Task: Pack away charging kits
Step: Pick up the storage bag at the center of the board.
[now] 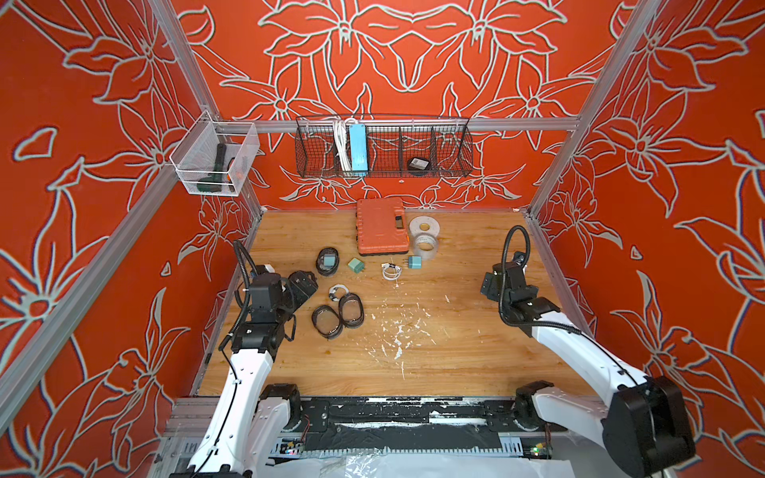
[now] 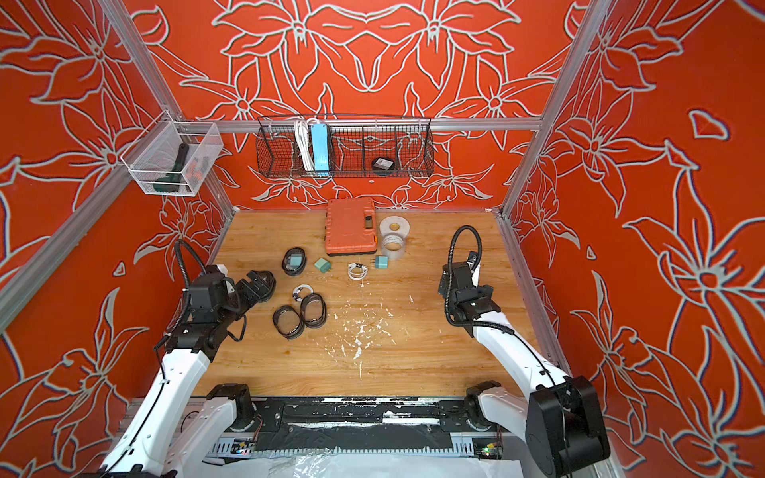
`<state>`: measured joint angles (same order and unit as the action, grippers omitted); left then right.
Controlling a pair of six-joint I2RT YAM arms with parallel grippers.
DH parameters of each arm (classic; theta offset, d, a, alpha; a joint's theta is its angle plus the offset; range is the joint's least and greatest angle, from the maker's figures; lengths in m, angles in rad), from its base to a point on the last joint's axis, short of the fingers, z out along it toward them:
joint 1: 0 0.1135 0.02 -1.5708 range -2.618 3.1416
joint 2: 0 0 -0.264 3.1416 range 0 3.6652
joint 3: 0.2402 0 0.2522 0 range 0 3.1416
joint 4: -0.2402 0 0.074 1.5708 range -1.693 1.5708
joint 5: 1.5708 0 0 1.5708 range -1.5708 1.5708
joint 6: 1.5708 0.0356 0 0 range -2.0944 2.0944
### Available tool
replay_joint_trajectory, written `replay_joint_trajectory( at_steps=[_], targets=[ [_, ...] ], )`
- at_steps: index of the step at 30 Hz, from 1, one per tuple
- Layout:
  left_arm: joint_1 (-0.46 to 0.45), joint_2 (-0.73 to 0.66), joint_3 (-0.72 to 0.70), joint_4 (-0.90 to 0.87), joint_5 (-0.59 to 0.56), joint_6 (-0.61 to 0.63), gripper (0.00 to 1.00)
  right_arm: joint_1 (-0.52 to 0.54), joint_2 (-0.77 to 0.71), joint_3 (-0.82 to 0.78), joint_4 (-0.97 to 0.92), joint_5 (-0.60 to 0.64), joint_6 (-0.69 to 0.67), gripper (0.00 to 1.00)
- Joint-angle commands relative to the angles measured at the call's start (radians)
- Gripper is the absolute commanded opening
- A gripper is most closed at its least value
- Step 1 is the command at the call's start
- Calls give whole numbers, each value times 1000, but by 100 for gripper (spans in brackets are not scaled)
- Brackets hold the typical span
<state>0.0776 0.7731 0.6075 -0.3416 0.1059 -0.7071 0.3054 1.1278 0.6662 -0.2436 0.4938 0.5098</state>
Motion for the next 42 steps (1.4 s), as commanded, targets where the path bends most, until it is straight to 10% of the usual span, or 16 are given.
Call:
replay_joint_trajectory(
  at_steps=[1, 7, 13, 42],
  targets=[
    [-69, 3, 1, -31, -17, -9, 100, -6, 13, 23, -21, -5, 5, 96],
    [-504, 204, 106, -121, -345, -125, 88, -6, 33, 37, -27, -7, 4, 95],
    [-706, 557, 289, -269, -529, -209, 74, -6, 66, 61, -49, -13, 4, 91],
    [-779, 1114, 633, -514, -731, -197, 52, -6, 107, 89, -62, -25, -1, 87]
  ],
)
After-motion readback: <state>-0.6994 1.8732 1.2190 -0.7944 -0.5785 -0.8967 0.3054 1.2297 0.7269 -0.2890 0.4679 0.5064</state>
